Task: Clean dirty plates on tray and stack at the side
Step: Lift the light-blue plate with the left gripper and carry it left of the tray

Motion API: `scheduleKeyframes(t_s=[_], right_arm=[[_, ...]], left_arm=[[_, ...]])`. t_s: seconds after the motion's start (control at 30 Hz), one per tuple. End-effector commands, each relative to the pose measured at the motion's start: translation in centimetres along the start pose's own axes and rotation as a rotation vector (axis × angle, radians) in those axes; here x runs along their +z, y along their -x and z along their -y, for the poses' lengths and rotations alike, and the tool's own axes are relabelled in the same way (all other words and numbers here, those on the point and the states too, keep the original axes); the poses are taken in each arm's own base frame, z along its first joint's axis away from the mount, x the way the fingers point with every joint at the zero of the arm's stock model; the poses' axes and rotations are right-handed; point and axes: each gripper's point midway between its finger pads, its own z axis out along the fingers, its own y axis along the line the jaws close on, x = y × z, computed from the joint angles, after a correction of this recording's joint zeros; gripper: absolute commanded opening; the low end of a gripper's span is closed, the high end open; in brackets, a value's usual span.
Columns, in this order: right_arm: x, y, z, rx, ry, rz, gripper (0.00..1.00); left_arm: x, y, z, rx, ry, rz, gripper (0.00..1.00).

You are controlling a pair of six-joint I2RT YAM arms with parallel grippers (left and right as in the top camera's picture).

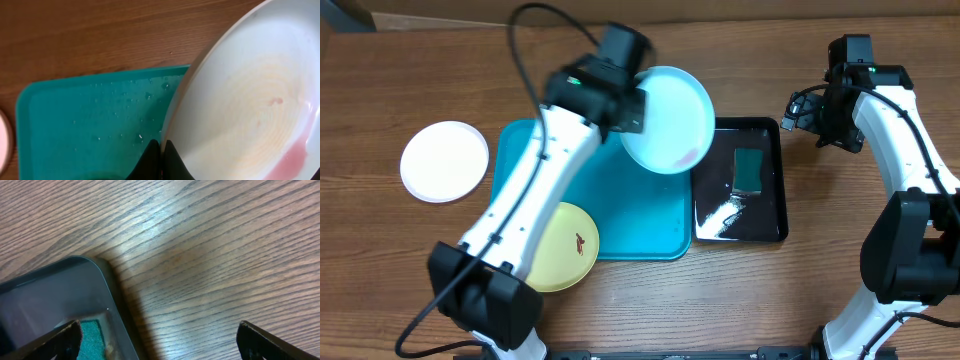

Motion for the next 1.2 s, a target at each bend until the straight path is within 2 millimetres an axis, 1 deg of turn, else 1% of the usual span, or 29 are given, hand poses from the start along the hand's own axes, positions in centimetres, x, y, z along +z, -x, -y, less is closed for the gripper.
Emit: scheduleKeyframes(t_s=[0.0,0.17,0.27,0.43,0.57,0.7,0.77,0.87,1.07,1.17], right_arm=[[-1.1,0.7,-0.1,0.01,0.01,0.037,1.0],[-1.1,0.7,-0.1,0.01,0.01,0.037,1.0],[-1.1,0.7,-0.1,0.01,0.01,0.037,1.0],[-1.1,0.7,-0.1,0.01,0.01,0.036,1.0],[-1.1,0.7,-0.1,0.01,0.01,0.037,1.0],[-1.1,0.7,-0.1,0.01,0.01,0.037,1.0],[-1.1,0.7,-0.1,0.01,0.01,0.037,1.0],[-1.1,0.7,-0.1,0.01,0.01,0.036,1.0],[-1.1,0.7,-0.1,0.01,0.01,0.037,1.0],[-1.1,0.7,-0.1,0.01,0.01,0.037,1.0]], left_arm=[[-3.0,1.8,-0.2,0.038,0.172,0.139,0.04],[-5.3,1.8,2.8,0.14,0.283,0.247,0.04],[-7.4,1.8,4.3,0.194,0.376,0.333,0.04],[-11.8,1.9,6.3,0.263,0.547,0.509,0.04],[-15.4,1.5,8.0,0.282,0.643,0.638,0.04],[-17.8,0.8,9.2,0.294,0.696,0.719,0.04],[-18.6,0.6,9.5,0.297,0.714,0.747,0.04],[-19.2,0.3,9.9,0.3,0.723,0.765,0.04],[-18.9,0.3,9.9,0.302,0.712,0.758,0.04],[-18.3,0.2,10.4,0.313,0.67,0.736,0.04]])
